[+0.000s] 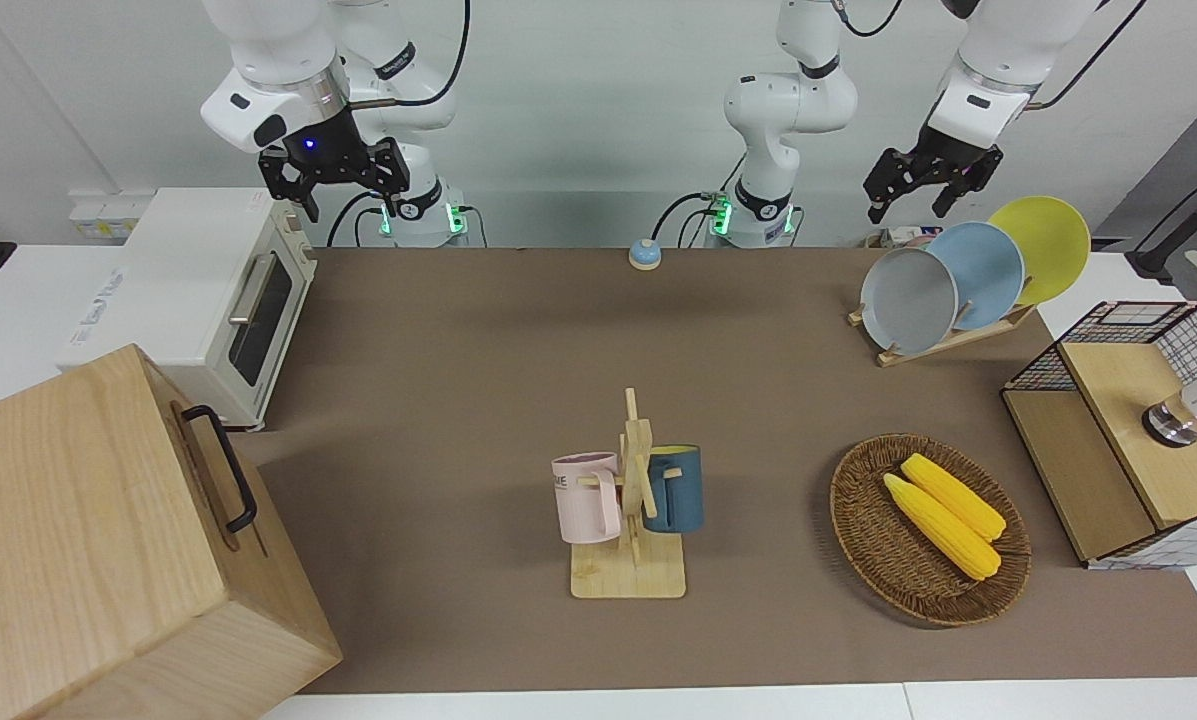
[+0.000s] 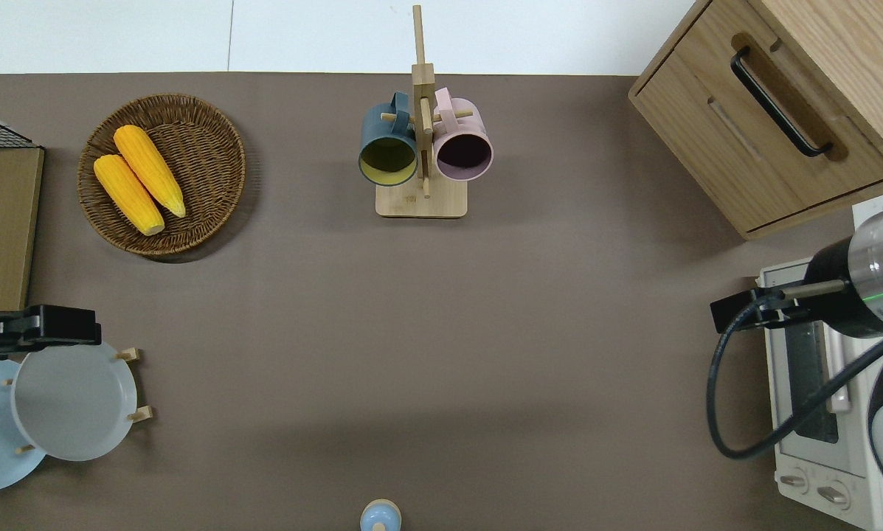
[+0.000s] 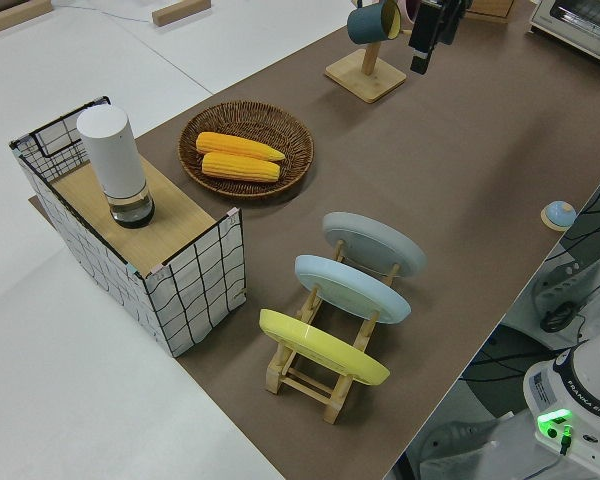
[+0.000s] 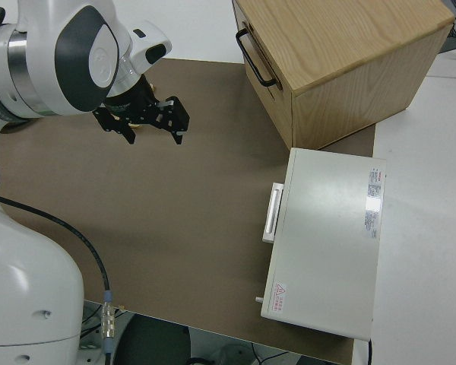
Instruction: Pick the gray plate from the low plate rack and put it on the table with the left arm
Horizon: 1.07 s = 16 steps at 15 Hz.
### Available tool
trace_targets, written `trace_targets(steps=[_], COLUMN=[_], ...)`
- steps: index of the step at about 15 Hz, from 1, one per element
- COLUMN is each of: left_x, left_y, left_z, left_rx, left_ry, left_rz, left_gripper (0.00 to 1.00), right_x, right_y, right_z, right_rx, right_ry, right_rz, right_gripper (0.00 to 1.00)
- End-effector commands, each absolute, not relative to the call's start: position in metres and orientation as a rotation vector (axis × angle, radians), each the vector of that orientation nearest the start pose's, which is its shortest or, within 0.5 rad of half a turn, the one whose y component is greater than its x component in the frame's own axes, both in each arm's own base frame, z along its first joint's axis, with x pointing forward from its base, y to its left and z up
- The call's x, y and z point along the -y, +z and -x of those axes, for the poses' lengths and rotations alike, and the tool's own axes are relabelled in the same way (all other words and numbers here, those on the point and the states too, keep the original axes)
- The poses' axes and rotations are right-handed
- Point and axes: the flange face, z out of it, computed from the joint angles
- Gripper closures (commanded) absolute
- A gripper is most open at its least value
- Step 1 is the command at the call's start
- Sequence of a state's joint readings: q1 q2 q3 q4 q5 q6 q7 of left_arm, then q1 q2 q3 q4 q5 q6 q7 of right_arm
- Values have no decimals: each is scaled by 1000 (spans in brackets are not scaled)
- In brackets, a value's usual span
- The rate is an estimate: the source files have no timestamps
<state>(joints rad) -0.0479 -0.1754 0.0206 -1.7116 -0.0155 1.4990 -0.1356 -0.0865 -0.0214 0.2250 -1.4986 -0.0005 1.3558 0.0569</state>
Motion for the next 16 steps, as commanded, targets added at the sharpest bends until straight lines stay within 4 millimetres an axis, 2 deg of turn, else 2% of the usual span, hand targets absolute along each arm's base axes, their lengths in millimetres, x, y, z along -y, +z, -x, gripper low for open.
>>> trace_targets(steps=[1,10,16], left_x=[15,16,4], left_y=[646,641,611], left_z=[-492,-491,-484], left_rx=[234,242,181], left_ry=[74,80,137], left_rz=[3141,3129,2981], left_gripper=[9,9,9], right_x=[-70,-70,-71], right_y=[656,656,656], right_z=[-517,-517,-517], right_rx=[121,121,123], right_ry=[198,198,198], right_rz=[3148,3148,3148], right_gripper=[13,13,11])
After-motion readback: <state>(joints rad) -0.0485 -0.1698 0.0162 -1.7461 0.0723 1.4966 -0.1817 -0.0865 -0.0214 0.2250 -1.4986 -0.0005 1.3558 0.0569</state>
